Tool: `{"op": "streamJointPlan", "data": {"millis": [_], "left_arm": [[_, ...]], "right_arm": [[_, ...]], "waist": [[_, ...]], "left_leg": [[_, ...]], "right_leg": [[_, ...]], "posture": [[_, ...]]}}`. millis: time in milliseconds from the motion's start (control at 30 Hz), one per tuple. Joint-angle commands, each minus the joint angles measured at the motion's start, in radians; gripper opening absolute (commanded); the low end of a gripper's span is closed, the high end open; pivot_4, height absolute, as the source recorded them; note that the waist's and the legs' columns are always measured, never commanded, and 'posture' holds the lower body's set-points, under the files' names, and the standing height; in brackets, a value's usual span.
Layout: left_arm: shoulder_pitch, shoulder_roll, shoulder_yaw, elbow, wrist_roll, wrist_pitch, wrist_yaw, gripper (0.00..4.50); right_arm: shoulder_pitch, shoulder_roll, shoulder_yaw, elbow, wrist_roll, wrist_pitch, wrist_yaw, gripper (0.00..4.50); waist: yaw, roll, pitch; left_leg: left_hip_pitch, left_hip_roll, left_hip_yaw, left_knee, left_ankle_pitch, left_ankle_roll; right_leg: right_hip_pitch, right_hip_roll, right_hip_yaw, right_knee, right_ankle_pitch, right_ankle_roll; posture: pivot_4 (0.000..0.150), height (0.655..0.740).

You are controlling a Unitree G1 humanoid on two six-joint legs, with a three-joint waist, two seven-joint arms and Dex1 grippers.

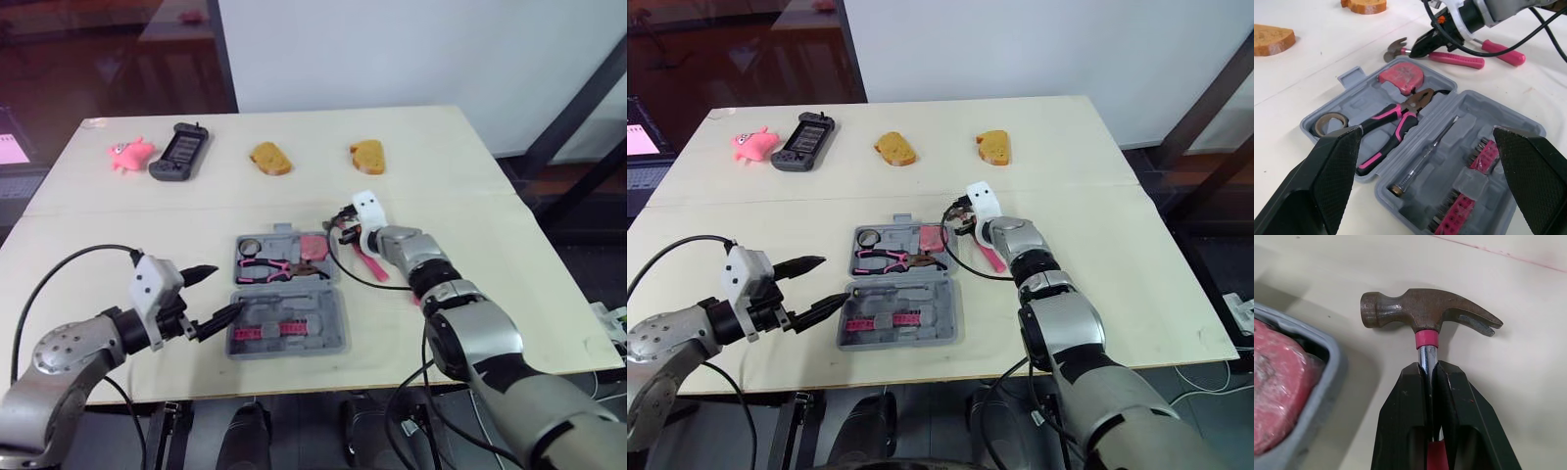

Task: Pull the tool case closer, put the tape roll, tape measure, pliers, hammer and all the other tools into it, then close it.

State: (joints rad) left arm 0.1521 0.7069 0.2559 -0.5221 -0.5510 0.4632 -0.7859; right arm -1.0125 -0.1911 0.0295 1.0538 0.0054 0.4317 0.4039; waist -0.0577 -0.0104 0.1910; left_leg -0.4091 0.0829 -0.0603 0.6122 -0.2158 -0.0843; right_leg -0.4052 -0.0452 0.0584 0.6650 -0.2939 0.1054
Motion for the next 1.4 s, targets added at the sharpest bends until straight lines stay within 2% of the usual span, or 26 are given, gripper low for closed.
{"op": "streamJointPlan", "data": {"millis": [33,200,333,533,700,1000,1167,1300,1333,1400], "left_arm": [[-0.008,0.001,-0.006,-0.009,0.0,-0.016,-0.009,4.5],[-0.027,0.0,-0.031,0.003,-0.009,-0.012,-0.028,4.5],[-0.051,0.002,-0.054,0.023,-0.011,-0.013,-0.048,4.5],[-0.103,0.0,-0.089,0.065,-0.006,-0.014,-0.078,4.5],[-0.134,0.001,-0.112,0.088,-0.002,-0.014,-0.098,4.5],[-0.173,0.005,-0.09,0.099,-0.046,0.02,-0.103,4.5],[-0.166,0.022,-0.086,0.097,-0.039,0.02,-0.113,4.5],[-0.166,0.022,-0.076,0.098,-0.047,0.024,-0.107,4.5],[-0.167,0.02,-0.07,0.097,-0.054,0.03,-0.102,4.5],[-0.152,0.028,-0.052,0.085,-0.061,0.03,-0.107,4.5]], "right_arm": [[0.057,-0.047,-0.035,-0.223,0.037,0.15,0.013,0.05],[0.208,-0.07,-0.102,-0.673,0.113,0.468,-0.023,0.05],[0.314,-0.056,-0.167,-0.965,0.158,0.686,-0.083,0.05],[0.46,-0.007,-0.21,-1.282,0.192,0.916,-0.16,0.05],[0.57,0.034,-0.178,-1.399,0.19,0.971,-0.199,0.05],[0.657,0.08,-0.133,-1.362,0.186,0.897,-0.236,0.05],[0.658,0.054,-0.109,-1.366,0.202,0.887,-0.213,2.14],[0.648,-0.002,-0.09,-1.412,0.229,0.915,-0.173,4.27],[0.637,-0.02,-0.09,-1.424,0.239,0.923,-0.16,4.45],[0.587,-0.089,-0.079,-1.467,0.282,0.968,-0.101,4.45]], "waist": [[0.005,0.0,0.0],[0.011,0.001,0.0],[0.013,0.001,0.001],[0.013,0.001,0.0],[0.013,0.001,0.0],[0.012,0.0,0.0],[0.012,0.0,0.0],[0.014,0.0,0.0],[0.014,0.0,0.0],[0.013,0.0,0.001]], "left_leg": [[0.0,0.0,0.0,0.0,0.0,0.0],[0.0,0.0,0.0,-0.001,0.0,0.0],[-0.001,0.0,0.0,-0.001,0.0,0.0],[-0.001,0.0,0.0,-0.001,0.0,0.0],[-0.001,0.0,0.0,-0.001,0.0,0.0],[-0.001,0.0,0.0,-0.001,0.0,0.0],[-0.001,0.0,0.0,-0.001,0.0,0.0],[-0.001,0.0,0.0,-0.001,0.0,0.0],[-0.001,0.0,0.0,-0.001,0.0,0.0],[-0.001,0.0,0.0,-0.001,0.0,0.0]], "right_leg": [[0.0,0.0,0.0,0.0,0.0,0.0],[-0.002,0.0,0.0,0.0,0.0,0.0],[-0.002,0.001,0.0,0.0,0.0,0.0],[-0.002,0.0,0.0,0.0,0.0,-0.001],[-0.003,0.0,0.0,0.0,-0.001,-0.001],[-0.003,0.0,0.001,0.0,-0.002,-0.003],[-0.003,0.001,0.001,0.0,-0.002,-0.003],[-0.003,0.0,0.001,-0.001,-0.002,-0.004],[-0.003,0.0,0.001,-0.001,-0.002,-0.004],[-0.003,0.0,0.001,-0.001,-0.002,-0.004]], "posture": [[0.15,0.74],[0.15,0.74],[0.15,0.74],[0.15,0.74],[0.15,0.74],[0.15,0.74],[0.15,0.74],[0.15,0.74],[0.15,0.74],[0.15,0.74]]}}
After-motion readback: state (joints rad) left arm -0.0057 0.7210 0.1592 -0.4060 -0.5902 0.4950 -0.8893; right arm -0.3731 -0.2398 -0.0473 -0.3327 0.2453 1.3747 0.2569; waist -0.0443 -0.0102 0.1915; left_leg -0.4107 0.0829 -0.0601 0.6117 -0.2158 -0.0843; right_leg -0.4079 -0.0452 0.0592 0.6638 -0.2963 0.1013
